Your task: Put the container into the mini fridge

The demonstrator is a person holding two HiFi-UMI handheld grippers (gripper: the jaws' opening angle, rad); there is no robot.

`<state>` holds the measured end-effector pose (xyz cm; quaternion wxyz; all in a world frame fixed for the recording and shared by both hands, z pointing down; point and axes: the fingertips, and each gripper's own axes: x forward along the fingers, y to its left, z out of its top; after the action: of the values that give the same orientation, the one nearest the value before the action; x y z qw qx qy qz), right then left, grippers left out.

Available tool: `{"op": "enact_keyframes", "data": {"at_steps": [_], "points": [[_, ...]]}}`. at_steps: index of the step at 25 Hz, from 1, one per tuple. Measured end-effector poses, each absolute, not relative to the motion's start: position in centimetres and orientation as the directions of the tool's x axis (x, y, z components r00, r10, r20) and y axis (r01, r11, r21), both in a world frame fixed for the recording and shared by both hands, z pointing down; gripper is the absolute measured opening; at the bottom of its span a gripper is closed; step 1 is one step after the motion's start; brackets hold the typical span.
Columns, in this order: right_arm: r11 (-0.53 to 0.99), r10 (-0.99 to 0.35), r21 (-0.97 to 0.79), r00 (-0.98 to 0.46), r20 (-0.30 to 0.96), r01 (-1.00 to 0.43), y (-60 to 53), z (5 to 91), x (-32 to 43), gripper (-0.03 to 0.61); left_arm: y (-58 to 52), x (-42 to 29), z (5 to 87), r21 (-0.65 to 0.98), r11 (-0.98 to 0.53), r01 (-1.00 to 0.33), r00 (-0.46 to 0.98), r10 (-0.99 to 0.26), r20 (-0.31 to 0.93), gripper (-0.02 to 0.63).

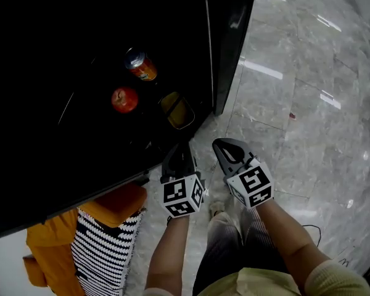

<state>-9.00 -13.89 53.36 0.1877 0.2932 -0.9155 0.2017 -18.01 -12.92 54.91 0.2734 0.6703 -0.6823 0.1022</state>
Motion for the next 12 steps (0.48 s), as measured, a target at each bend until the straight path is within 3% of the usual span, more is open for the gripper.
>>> {"op": "enact_keyframes", "data": {"at_steps": [12], "points": [[0.763, -0.489, -0.257, -0.789, 0.373, -0.594, -13.9, 43.1, -9.9, 0.031, -9.9, -17.1, 44.4, 0.267, 0.061, -0.962, 0.072, -0.884, 0.461, 0.028]]}}
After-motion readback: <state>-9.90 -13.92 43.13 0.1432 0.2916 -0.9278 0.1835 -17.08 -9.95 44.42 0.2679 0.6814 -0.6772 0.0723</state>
